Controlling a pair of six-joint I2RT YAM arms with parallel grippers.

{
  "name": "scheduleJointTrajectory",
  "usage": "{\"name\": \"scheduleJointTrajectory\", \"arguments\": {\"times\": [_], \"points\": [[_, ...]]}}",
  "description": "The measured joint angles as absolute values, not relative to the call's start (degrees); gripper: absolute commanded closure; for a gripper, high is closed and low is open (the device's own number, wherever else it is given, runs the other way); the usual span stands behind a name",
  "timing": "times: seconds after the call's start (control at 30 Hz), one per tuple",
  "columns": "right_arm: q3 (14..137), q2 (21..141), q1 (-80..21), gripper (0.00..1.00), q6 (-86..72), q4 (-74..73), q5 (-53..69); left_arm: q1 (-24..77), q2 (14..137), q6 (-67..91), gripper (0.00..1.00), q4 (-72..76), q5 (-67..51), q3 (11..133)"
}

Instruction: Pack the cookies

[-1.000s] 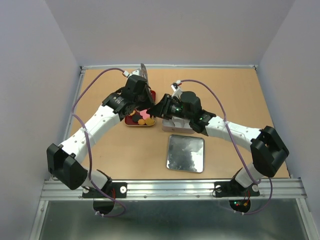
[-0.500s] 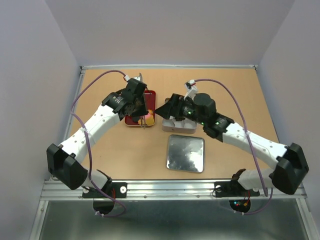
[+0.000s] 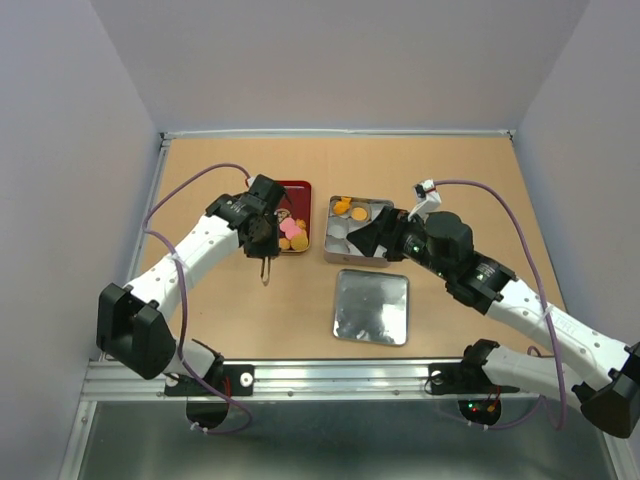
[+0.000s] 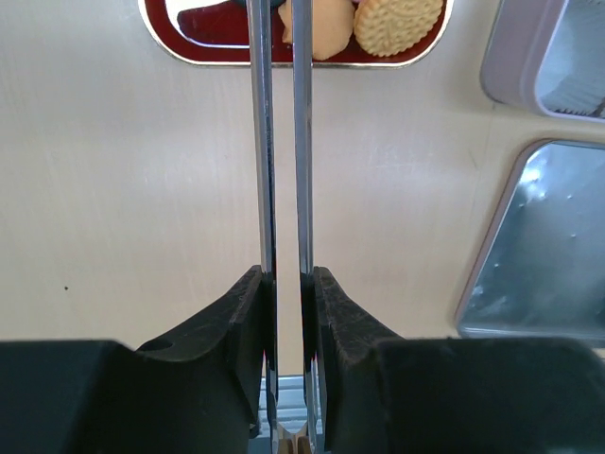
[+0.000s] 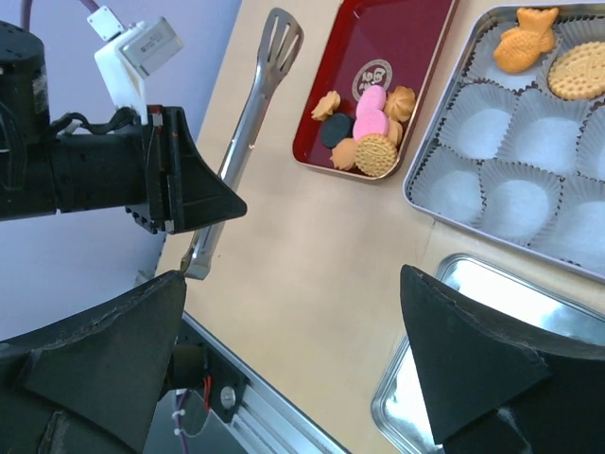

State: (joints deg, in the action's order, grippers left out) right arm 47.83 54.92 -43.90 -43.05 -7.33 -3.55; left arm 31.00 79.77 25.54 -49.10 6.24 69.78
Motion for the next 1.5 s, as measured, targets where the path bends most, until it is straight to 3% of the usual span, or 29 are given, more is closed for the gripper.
{"name": "scheduleJointTrajectory", "arguments": {"times": [0.27, 0.67, 1.23, 1.3, 1.33, 1.5], "points": [[47.79, 54.98, -43.90, 0.00, -43.05, -8.64, -4.14, 31.00, 81.62, 25.52, 0.72, -47.57, 6.37, 66.04], [46.39, 56.80, -43.90, 0.00, -43.09, -8.93, -4.27, 31.00, 86.04, 24.64, 0.60, -45.52, 9.15, 65.49], [46.39, 58.43, -43.90, 0.00, -43.09, -8.99, -4.27, 31.00, 88.25, 23.83, 0.58, -43.92, 11.55, 65.47], [46.39, 58.70, -43.90, 0.00, -43.09, -8.99, -4.27, 31.00, 88.25, 23.83, 0.56, -43.92, 12.08, 65.47], [46.39, 58.94, -43.90, 0.00, -43.09, -8.99, -4.25, 31.00, 88.25, 23.83, 0.50, -43.92, 12.34, 65.47], [46.39, 59.61, -43.90, 0.00, -43.09, -9.02, -4.25, 31.03, 88.25, 23.81, 0.46, -43.92, 13.02, 65.47]]}}
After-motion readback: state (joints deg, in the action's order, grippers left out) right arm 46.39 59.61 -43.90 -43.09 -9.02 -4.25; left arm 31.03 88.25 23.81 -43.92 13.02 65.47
